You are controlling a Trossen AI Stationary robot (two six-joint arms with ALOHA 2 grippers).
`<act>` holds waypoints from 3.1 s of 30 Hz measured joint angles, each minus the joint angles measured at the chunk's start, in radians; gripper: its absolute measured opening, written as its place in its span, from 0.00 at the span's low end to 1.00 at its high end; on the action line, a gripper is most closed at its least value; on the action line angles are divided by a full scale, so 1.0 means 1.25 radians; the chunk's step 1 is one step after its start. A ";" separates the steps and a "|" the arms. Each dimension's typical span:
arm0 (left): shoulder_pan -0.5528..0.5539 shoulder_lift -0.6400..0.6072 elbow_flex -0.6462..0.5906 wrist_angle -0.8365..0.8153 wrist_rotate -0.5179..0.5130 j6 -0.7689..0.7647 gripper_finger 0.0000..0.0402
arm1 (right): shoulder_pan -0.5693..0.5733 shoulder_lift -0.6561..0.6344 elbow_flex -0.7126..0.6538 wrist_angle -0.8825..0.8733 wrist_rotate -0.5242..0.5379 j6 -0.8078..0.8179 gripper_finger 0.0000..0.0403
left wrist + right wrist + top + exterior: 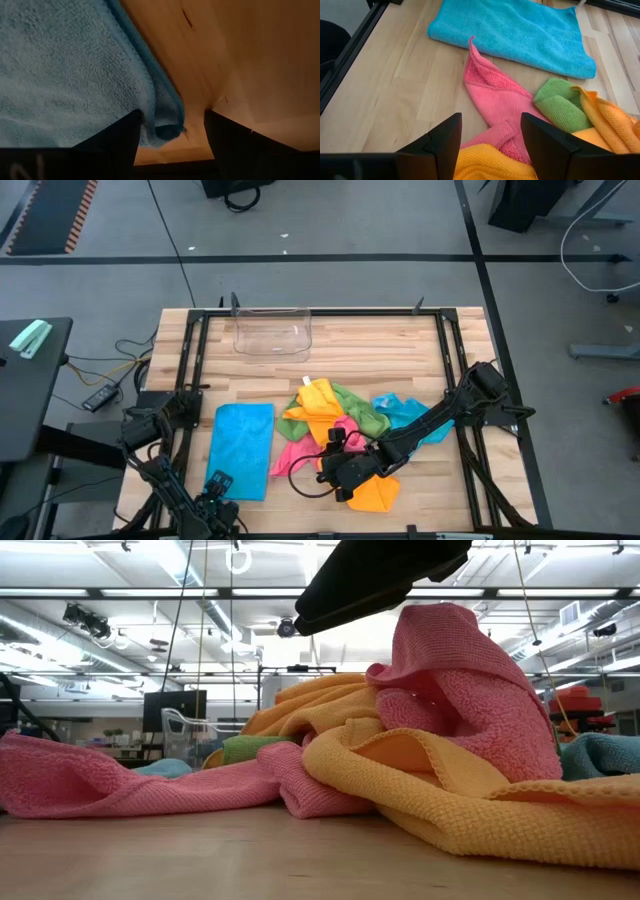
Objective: Fold microfiber towels
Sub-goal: Fold the left blue microfiber towel
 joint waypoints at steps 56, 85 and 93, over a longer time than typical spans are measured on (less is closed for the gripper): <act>0.100 -0.191 -0.003 0.024 -0.011 -0.114 0.07 | 0.008 0.212 0.115 0.266 -0.083 -0.206 0.53; 0.065 -0.191 -0.069 0.071 -0.163 -0.110 0.07 | -0.052 0.456 0.423 0.242 -0.220 -0.549 0.53; 0.069 -0.191 -0.069 0.070 -0.187 -0.110 0.05 | -0.076 0.456 0.423 0.281 -0.311 -0.594 0.51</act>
